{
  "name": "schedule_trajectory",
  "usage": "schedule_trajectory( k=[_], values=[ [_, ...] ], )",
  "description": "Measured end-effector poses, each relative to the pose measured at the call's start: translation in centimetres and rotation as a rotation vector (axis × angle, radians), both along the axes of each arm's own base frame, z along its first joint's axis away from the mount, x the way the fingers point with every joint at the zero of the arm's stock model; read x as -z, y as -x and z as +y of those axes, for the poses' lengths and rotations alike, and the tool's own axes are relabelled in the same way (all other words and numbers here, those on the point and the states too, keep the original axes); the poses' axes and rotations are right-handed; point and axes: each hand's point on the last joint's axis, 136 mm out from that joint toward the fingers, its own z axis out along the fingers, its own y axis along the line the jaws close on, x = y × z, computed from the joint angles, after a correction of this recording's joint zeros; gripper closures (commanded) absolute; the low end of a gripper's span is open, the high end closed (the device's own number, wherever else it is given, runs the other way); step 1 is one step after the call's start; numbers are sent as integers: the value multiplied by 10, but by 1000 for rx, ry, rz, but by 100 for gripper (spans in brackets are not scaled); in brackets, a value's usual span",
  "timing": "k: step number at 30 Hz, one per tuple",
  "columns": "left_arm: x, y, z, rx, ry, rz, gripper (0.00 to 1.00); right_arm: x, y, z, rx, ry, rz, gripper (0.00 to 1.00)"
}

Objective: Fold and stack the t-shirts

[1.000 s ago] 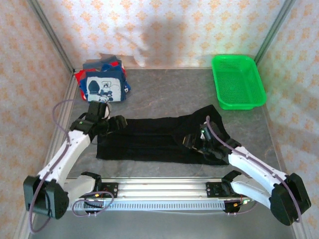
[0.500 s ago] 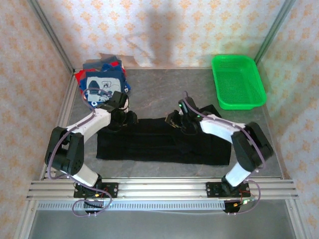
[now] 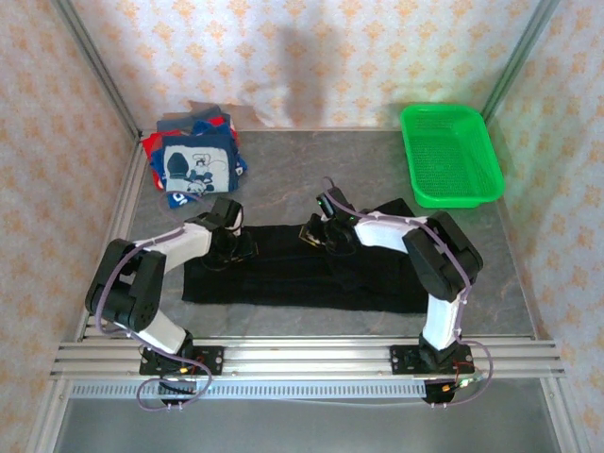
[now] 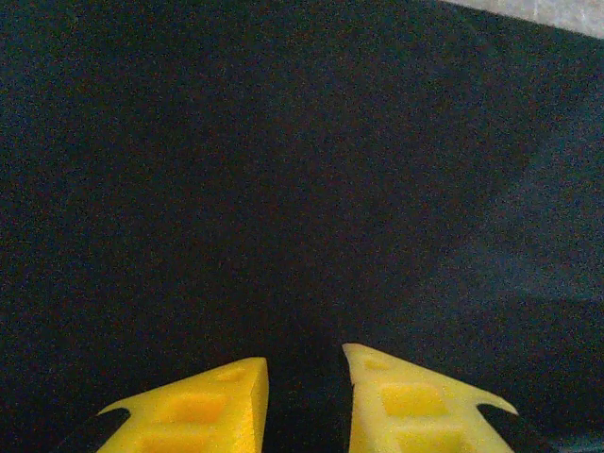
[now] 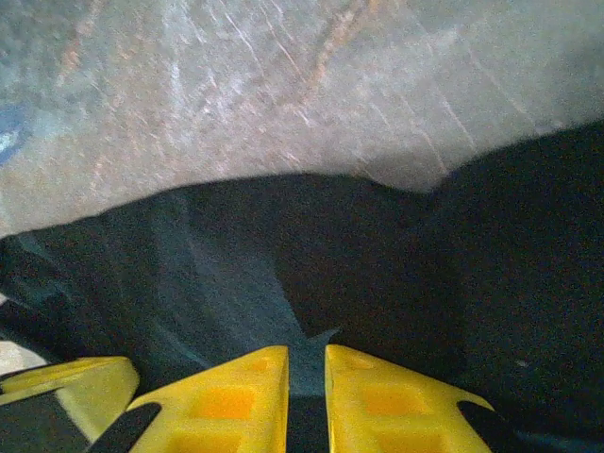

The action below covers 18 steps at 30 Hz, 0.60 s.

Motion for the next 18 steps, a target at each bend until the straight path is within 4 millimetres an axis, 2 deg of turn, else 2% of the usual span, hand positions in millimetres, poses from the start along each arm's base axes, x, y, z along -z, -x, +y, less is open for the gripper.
schedule_trajectory(
  k=[4, 7, 12, 15, 18],
  values=[
    [-1, 6, 1, -20, 13, -10, 73, 15, 15, -6, -31, 42, 24, 83],
    [-6, 11, 2, -39, 26, -17, 71, 14, 19, -8, -52, 63, 9, 85],
    [-38, 10, 5, -62, 39, -85, 68, 16, 22, -14, -63, 93, 0, 86],
    [-57, 1, 14, -110, 35, -116, 68, 17, 24, -19, -60, 114, -9, 86],
    [-62, -8, 35, -194, 31, -118, 68, 17, 26, -24, -55, 133, -19, 86]
  ],
)
